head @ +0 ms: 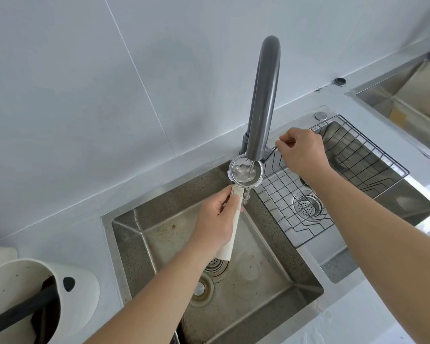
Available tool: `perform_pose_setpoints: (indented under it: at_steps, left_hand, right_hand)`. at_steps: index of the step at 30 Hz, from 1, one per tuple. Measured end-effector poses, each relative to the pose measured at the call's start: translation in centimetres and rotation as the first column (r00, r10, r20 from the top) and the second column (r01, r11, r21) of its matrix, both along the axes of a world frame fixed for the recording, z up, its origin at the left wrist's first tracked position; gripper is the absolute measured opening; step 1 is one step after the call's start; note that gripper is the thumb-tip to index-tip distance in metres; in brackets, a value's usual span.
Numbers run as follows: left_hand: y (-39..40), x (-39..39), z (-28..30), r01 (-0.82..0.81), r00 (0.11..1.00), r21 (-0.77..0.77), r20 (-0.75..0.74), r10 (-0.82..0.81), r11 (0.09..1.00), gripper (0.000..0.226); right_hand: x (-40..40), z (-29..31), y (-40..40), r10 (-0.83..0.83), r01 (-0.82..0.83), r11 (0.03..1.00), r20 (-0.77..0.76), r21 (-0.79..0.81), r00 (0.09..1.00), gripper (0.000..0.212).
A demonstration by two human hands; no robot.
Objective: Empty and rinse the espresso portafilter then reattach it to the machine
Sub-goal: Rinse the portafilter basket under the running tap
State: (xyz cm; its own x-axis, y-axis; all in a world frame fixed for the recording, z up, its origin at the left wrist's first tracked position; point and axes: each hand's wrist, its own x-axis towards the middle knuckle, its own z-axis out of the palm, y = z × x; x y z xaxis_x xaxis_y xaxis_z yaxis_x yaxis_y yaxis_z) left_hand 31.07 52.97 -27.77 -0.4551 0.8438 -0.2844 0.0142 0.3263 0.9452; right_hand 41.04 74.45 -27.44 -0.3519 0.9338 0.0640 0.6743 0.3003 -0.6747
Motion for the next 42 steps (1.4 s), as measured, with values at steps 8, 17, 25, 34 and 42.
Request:
perform_pose_setpoints:
  at_steps: [8, 17, 25, 34, 42]
  left_hand:
    - [-0.5, 1.8, 0.8, -0.111, 0.908, -0.084, 0.396, 0.135, 0.99, 0.02]
    - [-0.3, 1.8, 2.3, -0.113, 0.751, -0.221, 0.62, 0.229, 0.969, 0.026]
    - [0.0, 1.0, 3.0, -0.02, 0.816, -0.338, 0.538, 0.21, 0.941, 0.024]
    - [-1.7, -0.1, 2.8, 0.007, 0.944, -0.413, 0.303, 0.13, 0.911, 0.027]
    - [-2.7, -1.5, 2.7, -0.03, 0.999, -0.384, -0.031, 0.019, 0.923, 0.014]
  right_hand:
    - [0.0, 0.0, 0.0, 0.002, -0.002, 1.0, -0.006, 0.0, 1.0, 0.015]
    - [0.0, 0.1, -0.1, 0.002, -0.002, 1.0, -0.006, 0.005, 1.0, 0.015]
    - [0.0, 0.0, 0.0, -0.003, 0.003, 1.0, -0.009, -0.007, 1.0, 0.014]
    - [0.0, 0.0, 0.0, -0.008, 0.008, 1.0, -0.009, -0.004, 1.0, 0.015]
    - [-0.1, -0.1, -0.1, -0.018, 0.017, 1.0, -0.033, -0.016, 0.999, 0.015]
